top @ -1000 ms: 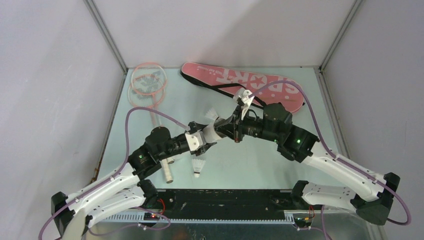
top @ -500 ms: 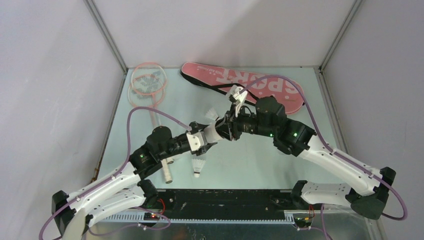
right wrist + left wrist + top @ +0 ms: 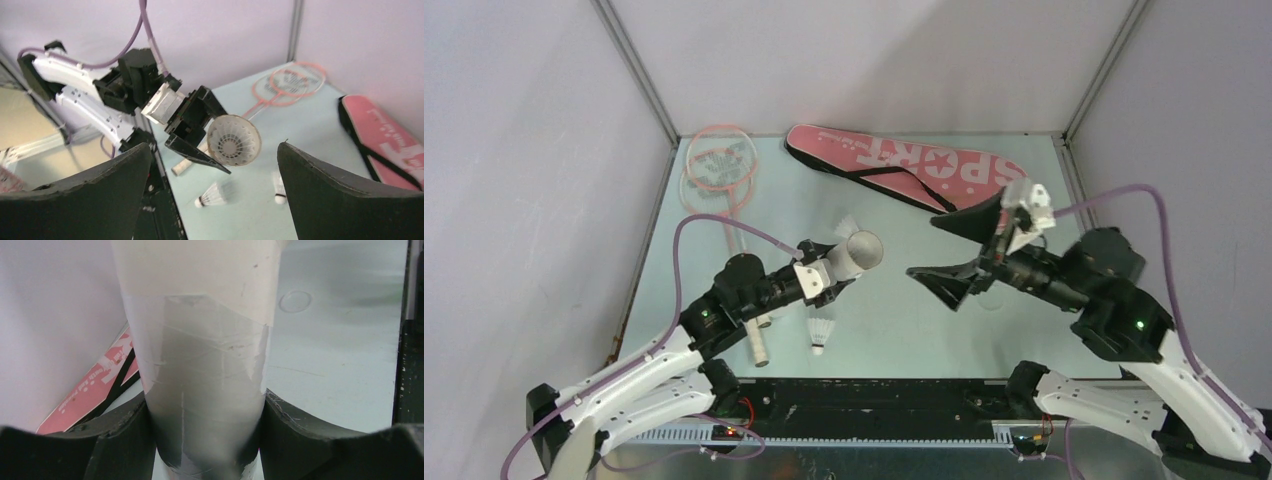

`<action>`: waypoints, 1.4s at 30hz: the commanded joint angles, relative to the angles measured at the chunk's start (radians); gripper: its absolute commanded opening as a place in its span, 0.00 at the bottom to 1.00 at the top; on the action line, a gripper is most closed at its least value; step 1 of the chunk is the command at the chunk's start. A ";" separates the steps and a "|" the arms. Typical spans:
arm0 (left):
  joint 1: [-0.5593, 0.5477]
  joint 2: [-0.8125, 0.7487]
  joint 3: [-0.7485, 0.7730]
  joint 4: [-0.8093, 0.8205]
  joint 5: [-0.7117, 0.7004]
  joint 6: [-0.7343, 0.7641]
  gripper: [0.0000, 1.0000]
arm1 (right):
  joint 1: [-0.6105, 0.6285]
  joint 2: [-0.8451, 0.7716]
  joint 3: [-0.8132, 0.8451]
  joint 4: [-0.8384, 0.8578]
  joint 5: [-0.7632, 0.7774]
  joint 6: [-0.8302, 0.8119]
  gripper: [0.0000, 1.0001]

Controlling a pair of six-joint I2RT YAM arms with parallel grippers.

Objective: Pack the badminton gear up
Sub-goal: Place the shuttlecock at the shuttle tube, then pick up the shuttlecock at the center of the board.

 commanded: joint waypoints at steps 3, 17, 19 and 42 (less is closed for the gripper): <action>-0.004 -0.054 0.007 0.075 -0.126 -0.030 0.35 | -0.068 -0.096 -0.168 0.056 0.125 0.006 1.00; -0.004 -0.090 0.004 0.064 -0.176 -0.055 0.34 | -0.141 0.442 -0.676 0.956 -0.308 0.082 0.97; -0.004 -0.091 0.006 0.060 -0.172 -0.060 0.34 | -0.124 0.588 -0.661 1.097 -0.377 0.108 0.95; -0.004 -0.104 0.016 0.014 -0.169 -0.050 0.34 | -0.027 1.167 -0.463 1.339 -0.595 0.253 0.70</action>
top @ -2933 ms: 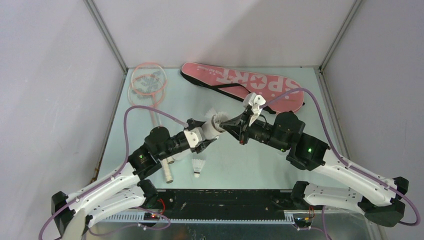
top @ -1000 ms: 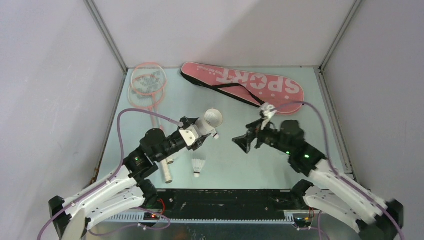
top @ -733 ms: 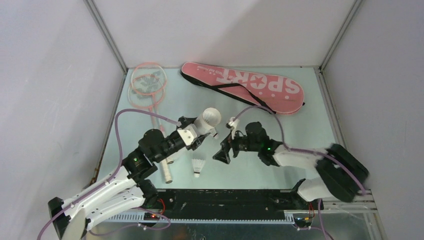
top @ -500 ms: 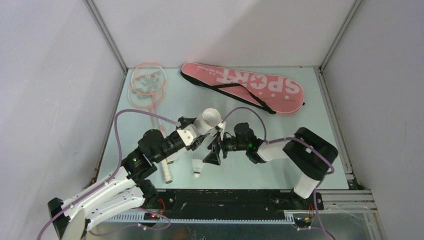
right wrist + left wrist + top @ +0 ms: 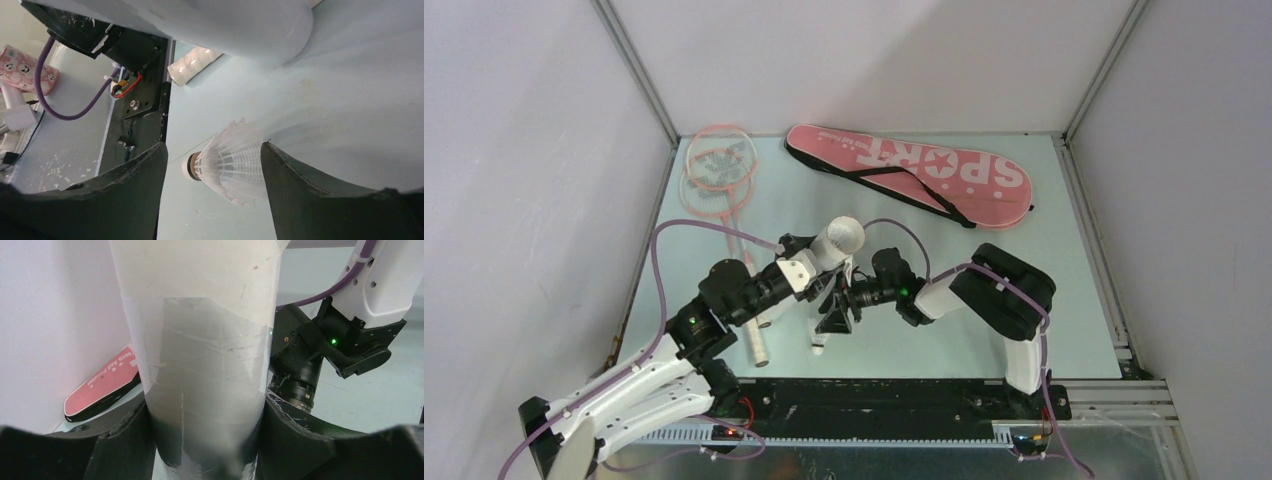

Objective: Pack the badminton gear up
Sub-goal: Pick up the shuttlecock at the center of the board, then place the shuttlecock at the shuttle tube.

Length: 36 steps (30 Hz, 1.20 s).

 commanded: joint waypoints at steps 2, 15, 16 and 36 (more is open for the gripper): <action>-0.003 -0.014 0.018 0.028 -0.002 -0.001 0.34 | 0.013 0.027 0.024 0.042 -0.041 0.018 0.62; -0.005 -0.013 0.025 0.025 0.009 0.004 0.34 | -0.035 -0.417 -0.006 -0.359 0.051 -0.094 0.00; -0.005 -0.013 0.025 0.027 0.010 0.005 0.34 | -0.036 -0.465 -0.007 -0.418 0.130 -0.158 0.00; -0.003 0.051 0.043 0.011 0.126 0.044 0.35 | 0.045 -1.199 0.140 -0.767 0.687 -0.435 0.00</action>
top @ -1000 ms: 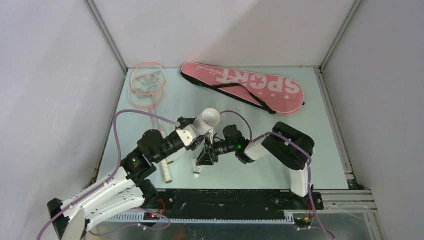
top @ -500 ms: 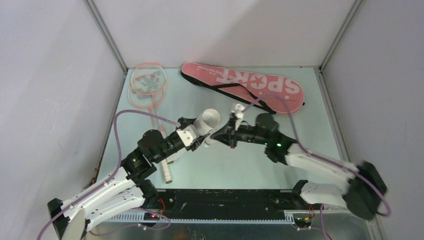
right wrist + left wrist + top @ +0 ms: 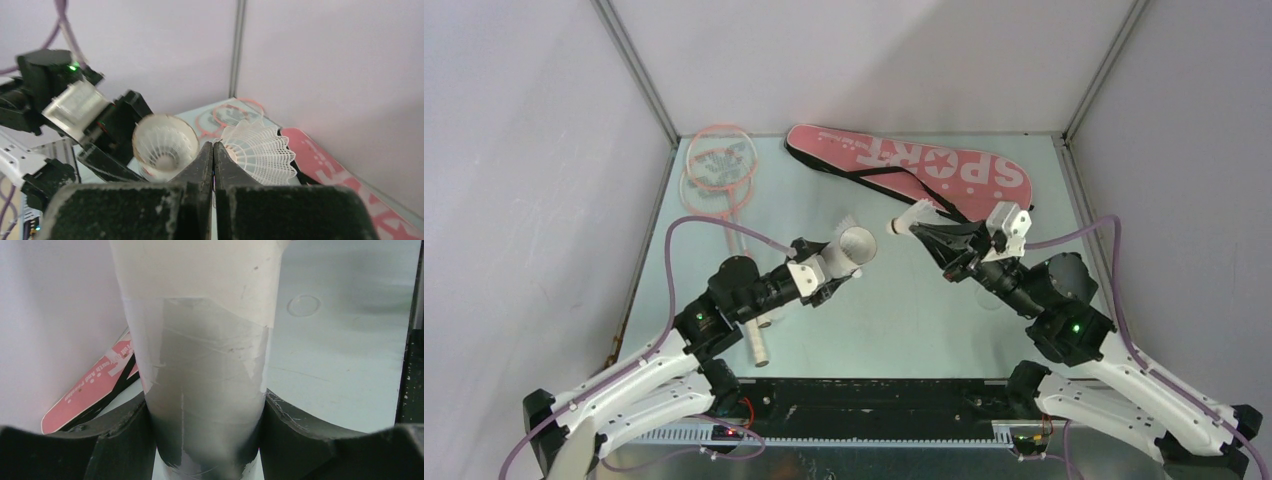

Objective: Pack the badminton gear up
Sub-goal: Place the shuttlecock at the shuttle tube.

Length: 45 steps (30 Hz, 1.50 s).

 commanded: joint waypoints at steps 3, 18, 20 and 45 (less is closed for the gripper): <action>-0.004 0.012 0.048 0.002 0.039 0.029 0.35 | 0.071 0.123 0.132 -0.022 -0.087 -0.046 0.00; -0.003 0.002 0.047 -0.071 0.148 0.089 0.35 | 0.097 0.276 0.206 -0.151 -0.188 0.089 0.00; -0.004 -0.001 0.046 -0.074 0.150 0.097 0.35 | 0.097 0.290 0.212 -0.201 -0.216 0.127 0.00; -0.003 0.013 0.054 -0.067 0.245 0.140 0.33 | 0.097 0.467 0.344 -0.443 -0.144 0.237 0.12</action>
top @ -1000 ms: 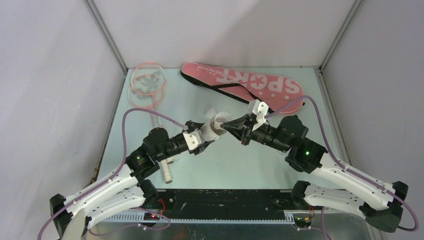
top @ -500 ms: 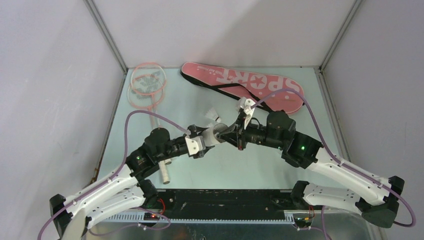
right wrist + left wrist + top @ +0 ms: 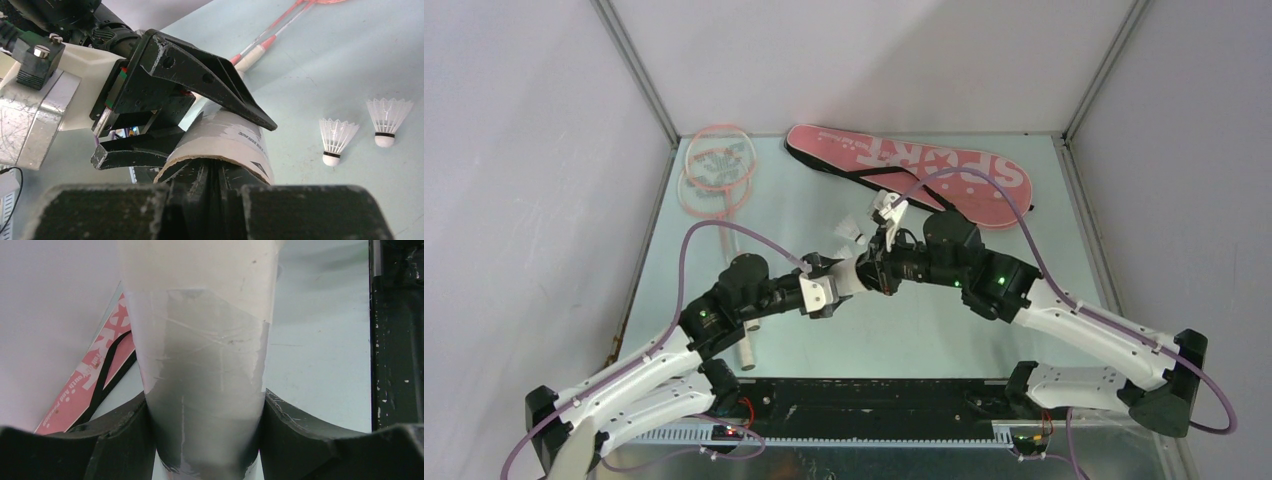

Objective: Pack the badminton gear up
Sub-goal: Place the shuttlecock at the shuttle tube.

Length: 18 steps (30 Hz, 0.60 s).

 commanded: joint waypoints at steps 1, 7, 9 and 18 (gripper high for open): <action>-0.008 -0.019 0.051 0.050 0.052 0.006 0.33 | -0.002 0.004 0.083 -0.114 0.044 -0.021 0.14; -0.008 -0.023 0.041 0.081 0.012 -0.011 0.33 | -0.002 -0.139 0.104 -0.142 0.021 -0.067 0.45; -0.008 -0.022 0.039 0.111 -0.014 -0.027 0.33 | -0.001 -0.198 0.109 -0.126 0.015 -0.085 0.56; -0.008 -0.045 0.030 0.175 -0.202 -0.131 0.32 | -0.007 -0.378 0.104 -0.122 0.344 -0.083 0.99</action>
